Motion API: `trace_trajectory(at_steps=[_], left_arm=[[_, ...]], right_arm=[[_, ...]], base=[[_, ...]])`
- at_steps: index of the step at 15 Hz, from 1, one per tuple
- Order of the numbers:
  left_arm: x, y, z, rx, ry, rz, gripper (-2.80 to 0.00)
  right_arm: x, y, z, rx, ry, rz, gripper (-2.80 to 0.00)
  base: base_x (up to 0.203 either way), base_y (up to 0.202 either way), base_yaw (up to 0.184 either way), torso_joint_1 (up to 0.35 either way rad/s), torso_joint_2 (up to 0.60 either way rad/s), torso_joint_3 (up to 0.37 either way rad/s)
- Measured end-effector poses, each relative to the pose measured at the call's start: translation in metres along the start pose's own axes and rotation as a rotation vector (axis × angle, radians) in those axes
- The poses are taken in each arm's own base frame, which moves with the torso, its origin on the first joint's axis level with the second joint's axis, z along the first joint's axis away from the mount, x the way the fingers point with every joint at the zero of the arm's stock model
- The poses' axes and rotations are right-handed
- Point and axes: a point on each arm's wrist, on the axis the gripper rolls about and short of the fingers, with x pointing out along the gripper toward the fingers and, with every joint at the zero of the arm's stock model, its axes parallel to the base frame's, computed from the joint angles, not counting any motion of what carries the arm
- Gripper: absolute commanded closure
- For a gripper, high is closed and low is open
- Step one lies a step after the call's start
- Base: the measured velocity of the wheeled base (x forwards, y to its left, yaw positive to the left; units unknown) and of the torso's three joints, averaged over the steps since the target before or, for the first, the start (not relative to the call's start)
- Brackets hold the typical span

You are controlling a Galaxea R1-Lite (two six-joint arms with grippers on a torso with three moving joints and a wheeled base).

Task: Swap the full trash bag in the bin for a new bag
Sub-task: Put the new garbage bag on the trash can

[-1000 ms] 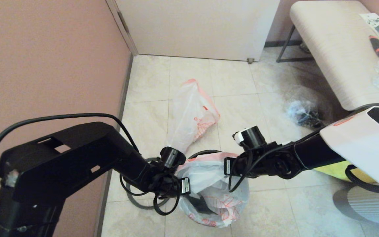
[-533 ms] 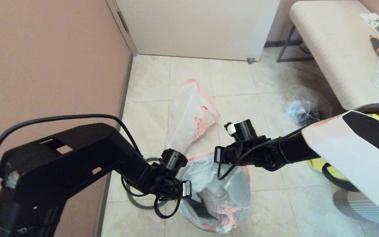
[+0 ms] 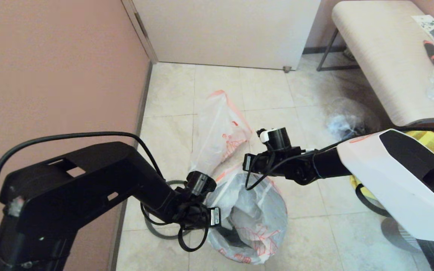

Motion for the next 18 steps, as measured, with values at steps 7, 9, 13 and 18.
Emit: trace_trajectory(at_steps=[7,9,13,18], left_arm=[[-0.010,0.010,0.014,-0.091,-0.108,-0.044,0.00],[-0.011,0.011,0.015,-0.095,-0.115,-0.046,0.00],[-0.012,0.010,0.018,-0.104,-0.119,-0.046,0.00],[-0.008,0.008,0.016,-0.098,-0.074,-0.022,0.00]], right_arm=[[0.013,-0.050,0.004,-0.037,0.018,-0.145,0.00],[0.012,-0.056,-0.002,-0.034,0.043,-0.167,0.00],[0.006,-0.064,-0.013,-0.016,0.112,-0.203,0.00],[-0.053,-0.056,0.001,0.039,0.161,-0.202,0.00]], base=[[0.000,0.000,0.000,0.000,0.00,0.000],[0.000,0.000,0.000,0.000,0.00,0.000],[0.000,0.000,0.000,0.000,0.00,0.000],[0.000,0.000,0.000,0.000,0.00,0.000]])
